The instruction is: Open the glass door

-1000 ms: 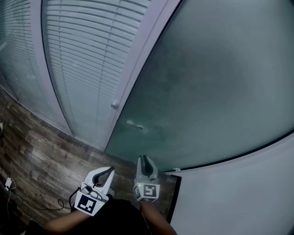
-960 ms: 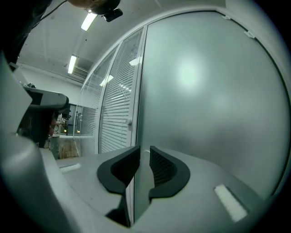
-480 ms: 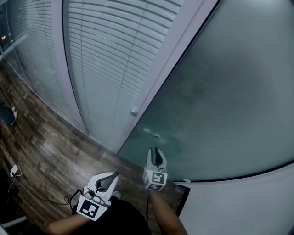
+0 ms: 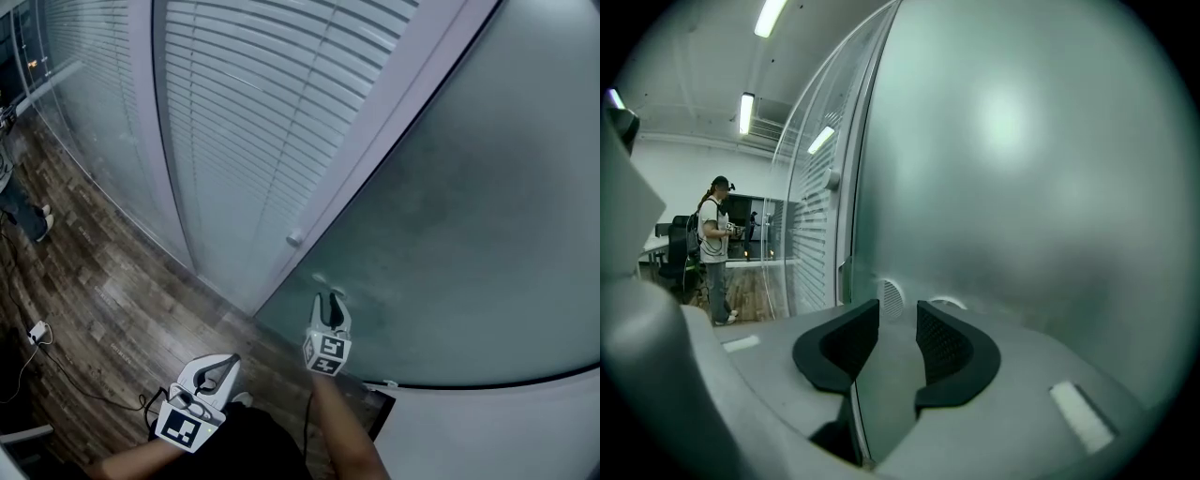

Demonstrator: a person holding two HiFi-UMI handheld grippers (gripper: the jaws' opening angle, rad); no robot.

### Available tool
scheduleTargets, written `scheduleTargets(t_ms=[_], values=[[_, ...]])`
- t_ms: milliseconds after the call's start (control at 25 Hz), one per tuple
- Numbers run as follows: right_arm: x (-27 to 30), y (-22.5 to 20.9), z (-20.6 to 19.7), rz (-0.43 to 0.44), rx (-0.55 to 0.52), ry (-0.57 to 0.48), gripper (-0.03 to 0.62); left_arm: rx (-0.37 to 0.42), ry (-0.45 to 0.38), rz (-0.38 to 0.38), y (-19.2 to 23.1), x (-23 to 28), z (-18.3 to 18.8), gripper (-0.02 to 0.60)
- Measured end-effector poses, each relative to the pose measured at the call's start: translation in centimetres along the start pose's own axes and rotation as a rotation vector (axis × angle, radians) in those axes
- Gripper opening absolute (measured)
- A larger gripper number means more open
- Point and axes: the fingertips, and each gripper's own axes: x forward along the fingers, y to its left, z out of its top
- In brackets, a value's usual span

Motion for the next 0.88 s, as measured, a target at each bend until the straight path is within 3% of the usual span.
scheduleTargets(t_ms=[880], values=[[3.1, -1.6, -0.4, -0.084, 0.098, 0.019, 0.127, -0.018, 0.026, 0.083, 2.2, -1.1, -0.1, 0.0]])
